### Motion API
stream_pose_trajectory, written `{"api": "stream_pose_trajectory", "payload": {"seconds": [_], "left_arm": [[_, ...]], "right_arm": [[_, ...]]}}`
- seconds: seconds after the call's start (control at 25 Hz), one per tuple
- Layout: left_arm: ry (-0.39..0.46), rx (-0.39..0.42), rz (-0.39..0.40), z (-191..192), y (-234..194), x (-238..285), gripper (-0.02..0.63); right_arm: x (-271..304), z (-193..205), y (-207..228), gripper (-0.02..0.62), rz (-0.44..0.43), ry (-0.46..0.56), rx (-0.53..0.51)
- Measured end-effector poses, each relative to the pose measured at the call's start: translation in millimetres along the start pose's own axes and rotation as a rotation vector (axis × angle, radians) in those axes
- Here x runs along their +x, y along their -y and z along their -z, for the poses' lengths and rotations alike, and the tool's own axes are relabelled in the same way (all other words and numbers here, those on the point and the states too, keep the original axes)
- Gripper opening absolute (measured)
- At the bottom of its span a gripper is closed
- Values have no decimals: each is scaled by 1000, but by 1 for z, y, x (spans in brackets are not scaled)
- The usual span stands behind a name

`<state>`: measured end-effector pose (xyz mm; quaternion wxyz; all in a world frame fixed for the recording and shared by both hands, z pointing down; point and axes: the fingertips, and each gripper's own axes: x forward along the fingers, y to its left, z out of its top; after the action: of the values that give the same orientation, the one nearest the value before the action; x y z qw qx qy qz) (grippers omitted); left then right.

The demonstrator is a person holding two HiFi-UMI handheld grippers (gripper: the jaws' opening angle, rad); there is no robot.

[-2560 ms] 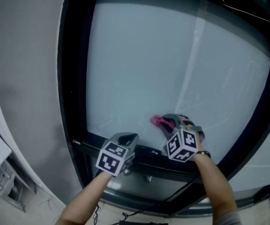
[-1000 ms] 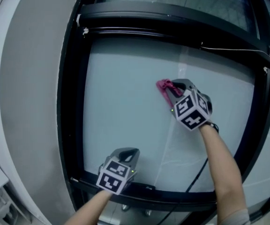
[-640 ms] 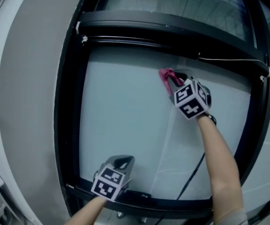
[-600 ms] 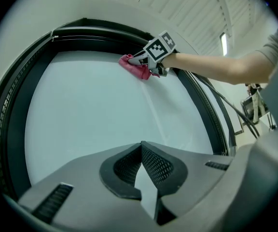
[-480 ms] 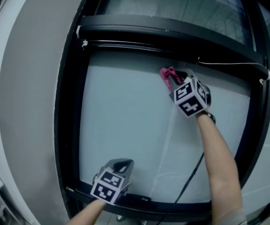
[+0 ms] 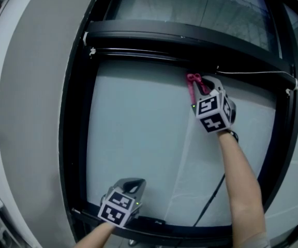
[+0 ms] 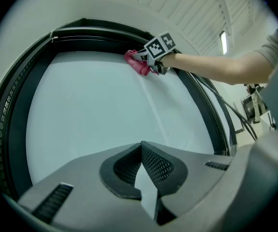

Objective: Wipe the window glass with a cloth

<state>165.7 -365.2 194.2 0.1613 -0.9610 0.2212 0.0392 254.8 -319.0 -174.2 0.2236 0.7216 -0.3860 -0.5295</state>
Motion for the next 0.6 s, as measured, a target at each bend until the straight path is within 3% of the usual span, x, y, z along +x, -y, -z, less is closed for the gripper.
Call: {"api": "stream_pose_trajectory", "payload": {"seconds": [0.4,0.48,0.6], "left_arm": [[3,12,30,-11,21,17,6],[1,14,38,-15,26,20,6],[-15,12,43,-14,29,21,6]], "right_arm": [[-25,48,55,54,130,-59,-1],[-26,48,54,54,104,-48,-13],[-28,44,36,54,0,-26,-51]]}}
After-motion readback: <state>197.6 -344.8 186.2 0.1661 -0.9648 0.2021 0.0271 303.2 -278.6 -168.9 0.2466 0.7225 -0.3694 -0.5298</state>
